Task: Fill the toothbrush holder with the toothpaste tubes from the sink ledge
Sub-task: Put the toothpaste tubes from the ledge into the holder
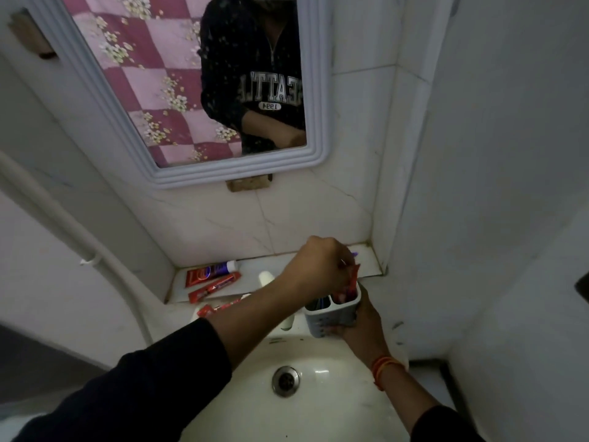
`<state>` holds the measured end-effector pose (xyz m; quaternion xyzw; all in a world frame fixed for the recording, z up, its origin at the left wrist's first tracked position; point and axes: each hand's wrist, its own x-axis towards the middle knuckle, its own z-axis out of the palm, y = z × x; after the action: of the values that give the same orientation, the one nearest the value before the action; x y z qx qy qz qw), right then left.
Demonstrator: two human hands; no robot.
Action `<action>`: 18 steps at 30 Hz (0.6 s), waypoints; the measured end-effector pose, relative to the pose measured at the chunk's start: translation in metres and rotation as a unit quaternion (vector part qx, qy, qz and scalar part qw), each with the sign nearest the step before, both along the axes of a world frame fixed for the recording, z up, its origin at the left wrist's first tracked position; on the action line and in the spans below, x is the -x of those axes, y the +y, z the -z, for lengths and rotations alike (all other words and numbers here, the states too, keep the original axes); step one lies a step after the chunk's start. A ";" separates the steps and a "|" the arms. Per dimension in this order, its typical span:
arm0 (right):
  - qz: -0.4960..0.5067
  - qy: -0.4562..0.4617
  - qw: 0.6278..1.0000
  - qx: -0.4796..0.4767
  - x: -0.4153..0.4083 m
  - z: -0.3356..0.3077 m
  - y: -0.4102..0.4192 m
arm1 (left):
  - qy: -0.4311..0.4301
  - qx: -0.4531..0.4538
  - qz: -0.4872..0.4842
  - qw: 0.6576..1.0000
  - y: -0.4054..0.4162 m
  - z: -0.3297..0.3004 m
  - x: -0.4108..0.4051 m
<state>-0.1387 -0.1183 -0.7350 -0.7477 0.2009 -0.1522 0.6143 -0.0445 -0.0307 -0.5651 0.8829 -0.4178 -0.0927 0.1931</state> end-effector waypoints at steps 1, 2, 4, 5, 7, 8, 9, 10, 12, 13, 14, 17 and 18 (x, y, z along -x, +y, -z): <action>-0.003 0.003 1.000 -0.007 0.000 0.001 0.000 | 0.017 0.012 -0.009 1.000 0.005 -0.002 -0.005; 0.001 0.002 1.000 -0.015 0.001 0.001 0.000 | 0.035 0.026 -0.019 0.999 0.011 -0.005 -0.013; 0.003 0.000 0.999 -0.040 0.002 -0.001 0.003 | 0.059 0.049 -0.044 0.996 0.027 -0.012 -0.033; 0.009 0.004 0.999 -0.047 0.001 0.001 0.004 | 0.060 0.052 -0.059 0.995 0.037 -0.013 -0.046; 0.015 -0.006 0.996 -0.083 0.000 -0.002 0.007 | 0.040 0.029 -0.095 0.994 0.057 -0.003 -0.074; 0.017 -0.011 0.996 -0.085 -0.001 -0.003 0.010 | 0.030 0.001 -0.111 0.993 0.066 0.006 -0.088; 0.016 -0.006 0.997 -0.078 -0.002 -0.003 0.012 | 0.025 -0.036 -0.119 0.992 0.075 0.019 -0.102; 0.015 -0.011 0.995 -0.103 -0.002 -0.005 0.014 | 0.027 -0.075 -0.118 0.990 0.082 0.032 -0.115; 0.016 -0.015 0.992 -0.128 -0.001 -0.004 0.014 | 0.028 -0.156 -0.092 0.983 0.095 0.062 -0.132; 0.025 -0.009 0.992 -0.126 -0.004 -0.004 0.016 | 0.024 -0.194 -0.067 0.978 0.100 0.076 -0.138; 0.024 0.005 0.994 -0.109 -0.004 -0.003 0.016 | 0.019 -0.220 -0.041 0.974 0.101 0.089 -0.140; 0.025 0.024 0.995 -0.095 -0.003 -0.004 0.015 | 0.031 -0.253 0.022 0.967 0.098 0.119 -0.148; 0.020 0.026 0.996 -0.082 -0.005 -0.009 0.018 | 0.036 -0.246 0.033 0.968 0.094 0.124 -0.154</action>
<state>-0.1338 -0.1004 -0.7261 -0.6946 0.2439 -0.1280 0.6645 0.1095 0.0636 -0.6893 0.8850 -0.4039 -0.2310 -0.0187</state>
